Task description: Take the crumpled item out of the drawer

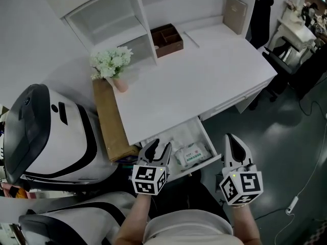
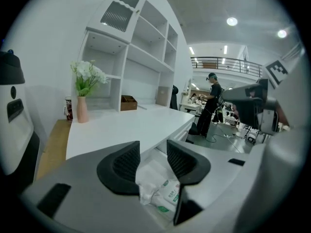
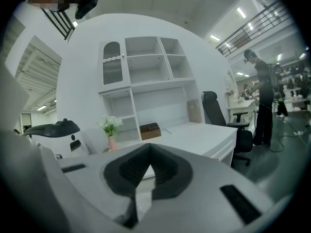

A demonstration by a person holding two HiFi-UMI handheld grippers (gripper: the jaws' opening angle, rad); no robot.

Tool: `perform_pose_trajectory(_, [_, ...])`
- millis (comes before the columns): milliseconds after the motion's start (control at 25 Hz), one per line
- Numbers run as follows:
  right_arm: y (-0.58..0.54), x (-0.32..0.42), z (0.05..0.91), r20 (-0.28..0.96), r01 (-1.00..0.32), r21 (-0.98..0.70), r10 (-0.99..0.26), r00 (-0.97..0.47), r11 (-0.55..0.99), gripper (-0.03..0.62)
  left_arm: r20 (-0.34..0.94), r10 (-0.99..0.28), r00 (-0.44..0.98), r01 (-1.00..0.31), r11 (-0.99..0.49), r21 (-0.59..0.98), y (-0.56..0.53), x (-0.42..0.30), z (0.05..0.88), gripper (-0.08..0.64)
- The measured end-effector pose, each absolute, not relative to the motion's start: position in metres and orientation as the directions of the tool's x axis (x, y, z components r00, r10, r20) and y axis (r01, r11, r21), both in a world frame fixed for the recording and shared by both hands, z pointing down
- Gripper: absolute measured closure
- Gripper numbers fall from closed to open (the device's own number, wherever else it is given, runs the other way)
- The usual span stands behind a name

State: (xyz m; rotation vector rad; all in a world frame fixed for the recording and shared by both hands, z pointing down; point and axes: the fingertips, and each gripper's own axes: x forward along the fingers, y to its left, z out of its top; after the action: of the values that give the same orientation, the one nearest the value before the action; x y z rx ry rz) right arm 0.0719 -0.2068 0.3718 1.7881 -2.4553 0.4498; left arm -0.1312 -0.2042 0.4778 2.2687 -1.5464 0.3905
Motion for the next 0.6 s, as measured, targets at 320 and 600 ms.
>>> perform_pose_trajectory(320, [-0.226, 0.077, 0.387, 0.267, -0.942, -0.206, -0.91, -0.316, 0.266, 0.591, 0.525, -0.768, 0.366, -0.928, -0.34, 0.151, -0.214, -0.122, 0.522, 0.407])
perform_pose_trajectory(600, [-0.233, 0.083, 0.4, 0.297, -0.943, -0.215, -0.902, -0.312, 0.255, 0.591, 0.623, -0.693, 0.362, -0.924, -0.354, 0.143, -0.217, -0.112, 0.566, 0.399])
